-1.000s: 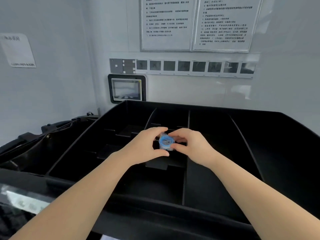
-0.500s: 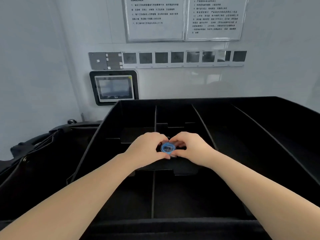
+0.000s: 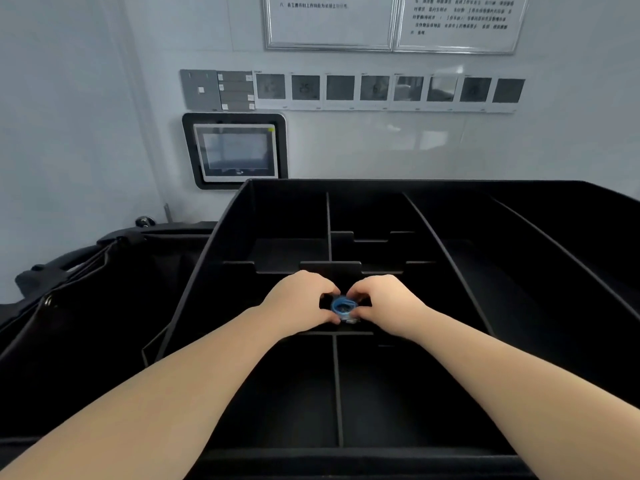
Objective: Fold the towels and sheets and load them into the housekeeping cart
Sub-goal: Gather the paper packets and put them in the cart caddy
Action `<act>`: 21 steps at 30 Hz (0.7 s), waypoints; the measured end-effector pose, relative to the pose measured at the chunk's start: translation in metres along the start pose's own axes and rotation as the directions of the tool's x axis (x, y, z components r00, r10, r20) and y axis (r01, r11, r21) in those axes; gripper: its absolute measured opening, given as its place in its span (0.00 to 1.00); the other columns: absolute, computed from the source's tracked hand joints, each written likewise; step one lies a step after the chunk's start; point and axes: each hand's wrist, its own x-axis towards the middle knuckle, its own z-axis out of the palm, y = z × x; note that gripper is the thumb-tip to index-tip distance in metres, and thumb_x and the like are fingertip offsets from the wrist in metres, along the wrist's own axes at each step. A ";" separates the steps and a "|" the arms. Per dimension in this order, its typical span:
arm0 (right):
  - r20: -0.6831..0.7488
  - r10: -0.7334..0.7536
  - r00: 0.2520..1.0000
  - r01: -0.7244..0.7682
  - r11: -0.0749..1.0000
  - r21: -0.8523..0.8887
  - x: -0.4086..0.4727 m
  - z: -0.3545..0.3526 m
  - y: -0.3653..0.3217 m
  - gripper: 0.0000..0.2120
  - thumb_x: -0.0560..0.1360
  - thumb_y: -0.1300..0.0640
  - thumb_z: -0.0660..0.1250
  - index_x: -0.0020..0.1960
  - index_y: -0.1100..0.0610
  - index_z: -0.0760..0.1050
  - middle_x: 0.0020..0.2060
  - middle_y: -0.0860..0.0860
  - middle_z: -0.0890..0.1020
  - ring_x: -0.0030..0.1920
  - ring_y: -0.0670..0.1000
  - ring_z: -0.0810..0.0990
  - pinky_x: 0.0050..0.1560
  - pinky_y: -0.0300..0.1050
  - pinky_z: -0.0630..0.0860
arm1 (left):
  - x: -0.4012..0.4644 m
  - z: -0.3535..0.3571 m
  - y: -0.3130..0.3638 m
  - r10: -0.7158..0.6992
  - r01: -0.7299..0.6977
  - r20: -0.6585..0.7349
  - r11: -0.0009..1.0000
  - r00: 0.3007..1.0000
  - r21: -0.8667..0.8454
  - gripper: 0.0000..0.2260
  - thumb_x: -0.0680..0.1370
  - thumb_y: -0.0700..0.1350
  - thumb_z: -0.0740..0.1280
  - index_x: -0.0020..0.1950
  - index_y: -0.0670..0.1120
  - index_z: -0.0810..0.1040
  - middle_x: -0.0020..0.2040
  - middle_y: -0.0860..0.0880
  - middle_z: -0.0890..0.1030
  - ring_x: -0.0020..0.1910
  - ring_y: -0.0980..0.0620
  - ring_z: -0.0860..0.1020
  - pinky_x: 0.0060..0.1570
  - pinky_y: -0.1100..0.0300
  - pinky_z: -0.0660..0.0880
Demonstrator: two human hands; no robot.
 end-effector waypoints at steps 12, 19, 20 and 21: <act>-0.017 0.045 0.999 -0.045 0.998 0.041 -0.002 -0.010 -0.002 0.22 0.74 0.54 0.70 0.67 0.53 0.73 0.60 0.51 0.78 0.59 0.51 0.77 0.60 0.44 0.74 | -0.003 -0.013 -0.002 -0.033 0.031 -0.056 0.999 0.998 -0.035 0.21 0.73 0.54 0.72 0.66 0.53 0.77 0.60 0.55 0.80 0.58 0.57 0.77 0.58 0.57 0.75; -0.081 0.064 0.995 -0.055 0.992 0.115 -0.025 -0.036 -0.010 0.22 0.76 0.50 0.68 0.68 0.52 0.72 0.64 0.50 0.76 0.63 0.50 0.75 0.63 0.44 0.72 | -0.026 -0.038 0.006 -0.115 0.107 -0.196 0.993 0.974 -0.053 0.21 0.77 0.57 0.66 0.68 0.52 0.75 0.62 0.53 0.79 0.60 0.55 0.77 0.60 0.56 0.74; -0.103 0.072 0.992 -0.058 0.990 0.131 -0.030 -0.039 -0.012 0.22 0.76 0.49 0.68 0.68 0.52 0.72 0.64 0.50 0.75 0.63 0.50 0.74 0.63 0.44 0.71 | -0.029 -0.040 0.011 -0.126 0.119 -0.220 0.992 0.967 -0.044 0.22 0.77 0.59 0.65 0.69 0.52 0.73 0.62 0.53 0.79 0.60 0.54 0.77 0.59 0.57 0.74; -0.128 0.080 0.988 -0.061 0.987 0.149 -0.035 -0.041 -0.013 0.22 0.77 0.49 0.67 0.69 0.52 0.72 0.65 0.50 0.75 0.64 0.50 0.74 0.64 0.43 0.70 | -0.032 -0.041 0.015 -0.140 0.135 -0.241 0.990 0.960 -0.036 0.23 0.77 0.60 0.63 0.70 0.52 0.72 0.63 0.53 0.78 0.60 0.53 0.76 0.58 0.57 0.74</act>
